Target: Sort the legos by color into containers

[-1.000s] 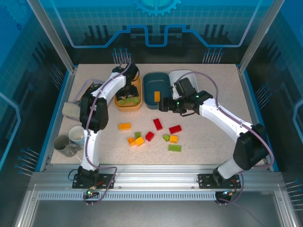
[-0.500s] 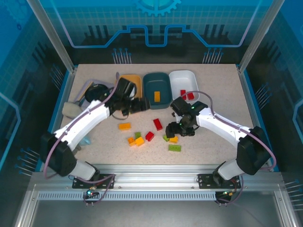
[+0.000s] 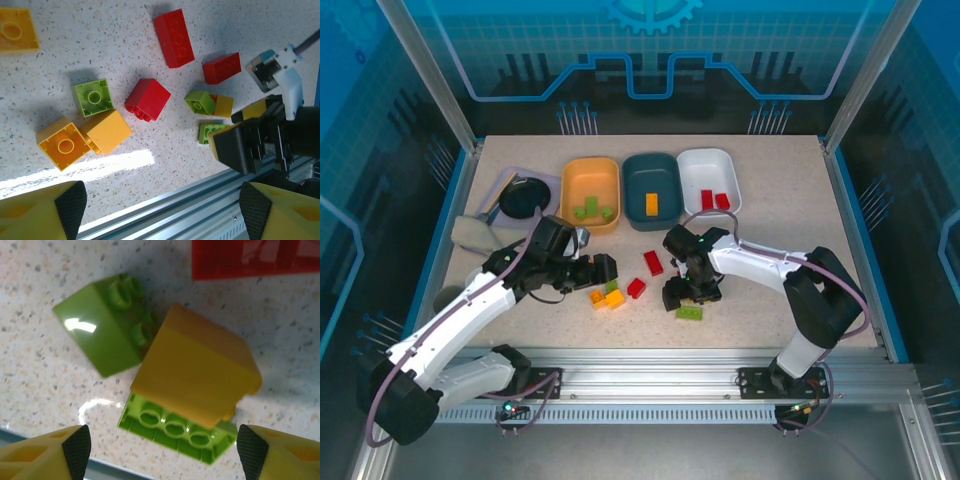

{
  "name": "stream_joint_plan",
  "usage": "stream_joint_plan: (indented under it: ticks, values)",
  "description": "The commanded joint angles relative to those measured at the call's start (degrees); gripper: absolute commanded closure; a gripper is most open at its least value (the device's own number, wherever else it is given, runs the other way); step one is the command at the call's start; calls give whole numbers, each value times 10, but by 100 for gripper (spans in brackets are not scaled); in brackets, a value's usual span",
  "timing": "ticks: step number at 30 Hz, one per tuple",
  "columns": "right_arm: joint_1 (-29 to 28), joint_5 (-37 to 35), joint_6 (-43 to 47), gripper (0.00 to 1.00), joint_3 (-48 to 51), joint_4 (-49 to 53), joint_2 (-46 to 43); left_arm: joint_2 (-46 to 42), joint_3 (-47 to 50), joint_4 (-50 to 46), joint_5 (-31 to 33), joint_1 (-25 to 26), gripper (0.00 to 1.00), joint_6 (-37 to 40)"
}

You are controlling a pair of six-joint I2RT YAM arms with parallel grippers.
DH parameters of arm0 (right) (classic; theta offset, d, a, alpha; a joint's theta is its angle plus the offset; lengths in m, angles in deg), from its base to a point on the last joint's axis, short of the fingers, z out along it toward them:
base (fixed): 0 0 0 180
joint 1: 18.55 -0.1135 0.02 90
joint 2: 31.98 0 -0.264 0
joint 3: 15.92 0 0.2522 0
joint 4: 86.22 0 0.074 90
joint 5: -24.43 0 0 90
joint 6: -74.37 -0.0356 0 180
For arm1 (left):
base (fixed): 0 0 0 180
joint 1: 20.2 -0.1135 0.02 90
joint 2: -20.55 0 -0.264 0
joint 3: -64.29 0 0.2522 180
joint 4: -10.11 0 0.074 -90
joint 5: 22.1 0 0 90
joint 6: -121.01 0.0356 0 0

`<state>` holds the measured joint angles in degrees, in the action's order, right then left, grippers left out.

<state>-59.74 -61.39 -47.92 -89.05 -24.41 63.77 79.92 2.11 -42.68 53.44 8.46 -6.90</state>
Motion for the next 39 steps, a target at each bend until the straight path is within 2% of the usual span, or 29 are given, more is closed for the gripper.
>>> stream_joint_plan:
  ticks: [1, 10, 14, 18, 25, 31, 39]
  values:
    - [12, -10, -2, 24, -17, -15, 22, -15, 14, 15, -14, 1, 16, -23]
    - [35, -23, 4, 37, -28, -22, 49, -10, 6, 23, -10, 3, 17, -26]
    - [38, -28, 7, 38, -25, -25, 53, -5, 2, 25, -10, 4, 17, -25]
    - [44, -36, 7, 44, -18, -31, 51, 3, -1, 29, -9, 4, 17, -23]
    - [45, -45, 4, 46, -6, -25, 47, 14, -4, 36, -9, 9, 17, -21]
    - [45, -67, -5, 54, 16, -19, 4, 17, -6, 39, -9, 12, 17, -20]
    - [55, -90, -11, 58, 23, 5, -61, 37, -11, 60, -14, 26, 17, -19]
